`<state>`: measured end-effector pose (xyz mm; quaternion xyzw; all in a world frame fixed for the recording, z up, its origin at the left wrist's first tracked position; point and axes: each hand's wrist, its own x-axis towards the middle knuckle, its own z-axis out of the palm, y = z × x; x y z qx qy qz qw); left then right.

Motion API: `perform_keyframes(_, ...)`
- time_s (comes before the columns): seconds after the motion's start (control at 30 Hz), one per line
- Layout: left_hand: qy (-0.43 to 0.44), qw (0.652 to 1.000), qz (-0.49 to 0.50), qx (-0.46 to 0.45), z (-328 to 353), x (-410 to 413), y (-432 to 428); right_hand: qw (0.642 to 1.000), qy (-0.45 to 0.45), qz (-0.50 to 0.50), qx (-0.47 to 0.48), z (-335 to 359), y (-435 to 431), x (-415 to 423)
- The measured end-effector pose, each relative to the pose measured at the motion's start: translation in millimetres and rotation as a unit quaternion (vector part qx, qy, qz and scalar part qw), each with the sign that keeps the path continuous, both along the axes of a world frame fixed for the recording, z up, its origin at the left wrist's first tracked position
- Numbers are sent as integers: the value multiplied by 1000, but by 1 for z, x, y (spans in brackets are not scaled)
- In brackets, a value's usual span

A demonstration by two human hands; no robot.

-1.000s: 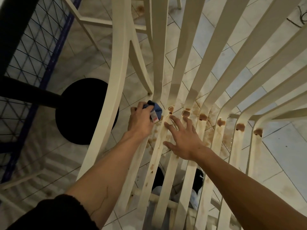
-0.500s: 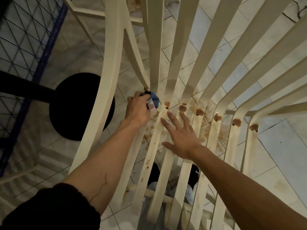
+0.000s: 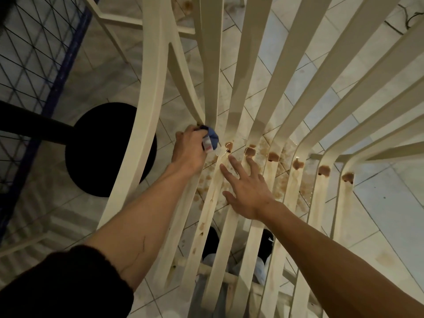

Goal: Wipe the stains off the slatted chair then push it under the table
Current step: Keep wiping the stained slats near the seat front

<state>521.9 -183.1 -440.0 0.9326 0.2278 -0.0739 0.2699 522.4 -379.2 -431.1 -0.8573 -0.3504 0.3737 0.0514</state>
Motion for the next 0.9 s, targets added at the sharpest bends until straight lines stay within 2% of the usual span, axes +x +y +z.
perform_keyframes(0.13,48,998,-24,23,6,13,1,1000,0,0,-6,2,0,1)
perform_keyframes(0.3,81,994,-58,32,12,-20,3,1000,0,-2,-8,3,1,0)
perform_keyframes(0.57,59,997,-47,24,21,-19,-1,1000,-10,-2,-11,1,2,-2)
perform_keyframes(0.73,40,999,-1,-14,23,-41,-8,1000,-5,-3,-15,3,5,-3)
perform_keyframes(0.9,46,999,-22,17,25,-78,-11,1000,-2,8,-18,4,3,-6)
